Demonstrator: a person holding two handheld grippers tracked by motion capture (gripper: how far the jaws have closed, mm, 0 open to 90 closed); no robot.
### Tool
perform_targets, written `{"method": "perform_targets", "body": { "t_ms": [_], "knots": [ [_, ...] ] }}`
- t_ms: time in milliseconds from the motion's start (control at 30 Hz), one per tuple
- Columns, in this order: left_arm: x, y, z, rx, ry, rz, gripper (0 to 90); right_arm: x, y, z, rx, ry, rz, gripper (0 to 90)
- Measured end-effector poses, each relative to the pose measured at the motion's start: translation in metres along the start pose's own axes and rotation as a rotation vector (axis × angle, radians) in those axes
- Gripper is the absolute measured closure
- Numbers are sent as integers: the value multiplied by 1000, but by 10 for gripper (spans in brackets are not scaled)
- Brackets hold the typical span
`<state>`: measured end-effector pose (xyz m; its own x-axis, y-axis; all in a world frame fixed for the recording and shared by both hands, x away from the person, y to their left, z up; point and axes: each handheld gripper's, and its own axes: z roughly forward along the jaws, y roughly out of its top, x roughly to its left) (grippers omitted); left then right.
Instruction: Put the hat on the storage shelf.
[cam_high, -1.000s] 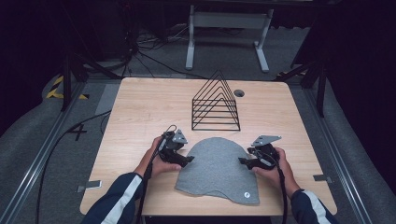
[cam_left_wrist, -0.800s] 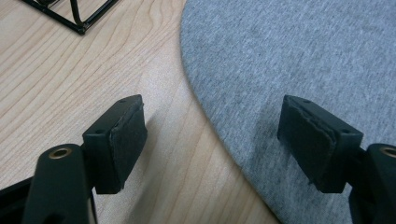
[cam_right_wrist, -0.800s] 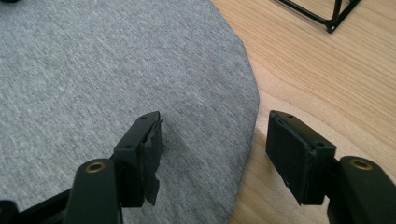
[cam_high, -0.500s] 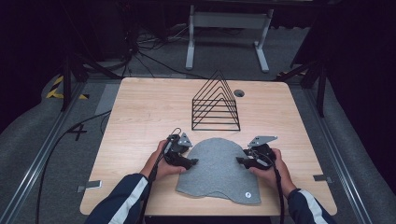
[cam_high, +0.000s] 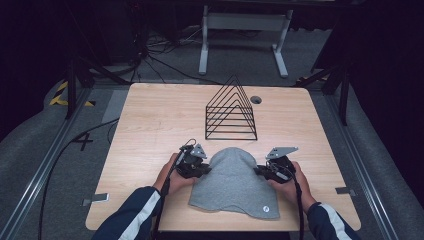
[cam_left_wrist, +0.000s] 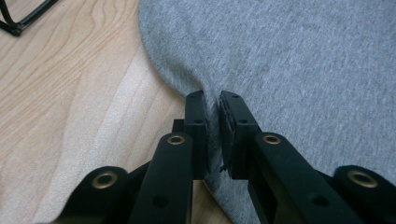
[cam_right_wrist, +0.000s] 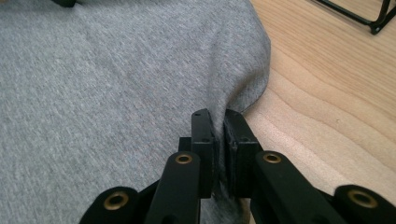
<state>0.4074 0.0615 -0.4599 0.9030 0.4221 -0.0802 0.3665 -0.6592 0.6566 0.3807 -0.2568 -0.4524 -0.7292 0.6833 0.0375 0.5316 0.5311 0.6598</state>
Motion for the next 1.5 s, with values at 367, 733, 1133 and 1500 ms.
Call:
{"method": "perform_targets", "body": {
  "t_ms": [367,733,1133,1500],
  "knots": [
    [-12,21,-27,-86,46,85,837,0,10,-38,-108,-39,-63,847],
    [-16,55,-57,-177,102,148,841,0,31,-72,-182,-104,-110,846],
    [-11,110,-108,-264,148,220,843,-7,83,-127,-306,-157,-156,845],
    [1,154,-140,-318,195,230,843,-18,136,-167,-387,-211,-170,847]
  ]
}}
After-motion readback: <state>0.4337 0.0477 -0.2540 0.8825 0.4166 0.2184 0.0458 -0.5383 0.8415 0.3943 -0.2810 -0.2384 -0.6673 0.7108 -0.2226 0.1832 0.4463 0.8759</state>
